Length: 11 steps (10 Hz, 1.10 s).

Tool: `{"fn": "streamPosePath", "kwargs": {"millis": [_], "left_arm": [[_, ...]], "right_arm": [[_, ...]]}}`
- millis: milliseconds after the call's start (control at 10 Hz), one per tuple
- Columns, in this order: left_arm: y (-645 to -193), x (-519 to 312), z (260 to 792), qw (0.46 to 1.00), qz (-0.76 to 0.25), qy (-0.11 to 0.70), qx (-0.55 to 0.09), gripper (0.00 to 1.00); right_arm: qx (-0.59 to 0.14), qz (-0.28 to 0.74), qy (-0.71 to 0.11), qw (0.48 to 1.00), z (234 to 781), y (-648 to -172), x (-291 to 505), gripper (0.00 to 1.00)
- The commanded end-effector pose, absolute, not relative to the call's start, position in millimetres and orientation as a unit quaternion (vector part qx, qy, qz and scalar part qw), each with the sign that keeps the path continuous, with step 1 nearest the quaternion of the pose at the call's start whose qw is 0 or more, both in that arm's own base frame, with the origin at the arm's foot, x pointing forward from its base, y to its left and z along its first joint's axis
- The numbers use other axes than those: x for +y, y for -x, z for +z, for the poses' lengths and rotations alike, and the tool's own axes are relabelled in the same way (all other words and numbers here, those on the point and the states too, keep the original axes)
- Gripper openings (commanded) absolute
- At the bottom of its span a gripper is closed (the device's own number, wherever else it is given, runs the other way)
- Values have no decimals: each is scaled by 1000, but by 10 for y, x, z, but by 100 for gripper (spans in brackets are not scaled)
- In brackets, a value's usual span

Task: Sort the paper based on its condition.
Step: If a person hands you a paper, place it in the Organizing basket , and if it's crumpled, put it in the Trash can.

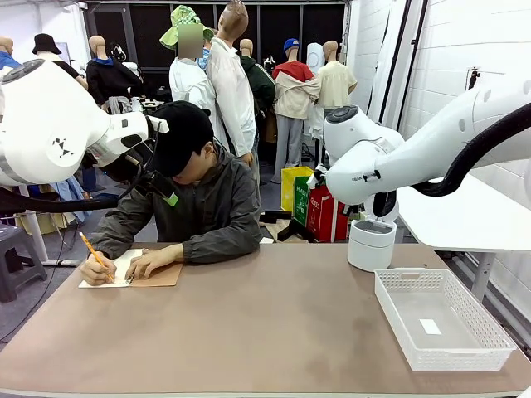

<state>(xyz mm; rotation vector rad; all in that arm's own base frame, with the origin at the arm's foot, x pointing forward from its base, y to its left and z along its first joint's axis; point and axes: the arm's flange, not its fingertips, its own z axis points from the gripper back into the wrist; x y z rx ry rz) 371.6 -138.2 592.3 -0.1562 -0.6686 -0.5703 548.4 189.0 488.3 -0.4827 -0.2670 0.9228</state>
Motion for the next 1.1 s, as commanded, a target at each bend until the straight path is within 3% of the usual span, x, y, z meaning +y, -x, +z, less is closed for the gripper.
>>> {"fn": "streamPosePath", "kwargs": {"millis": [0,1000], "left_arm": [[-3721,-1373,5937,902,-275,76,-325,100],[-3721,-1373,5937,902,-275,76,-325,100]], "right_arm": [[-135,425,252,859,4805,-5701,1843,0],[-114,426,262,858,4582,-6435,1505,0]]}}
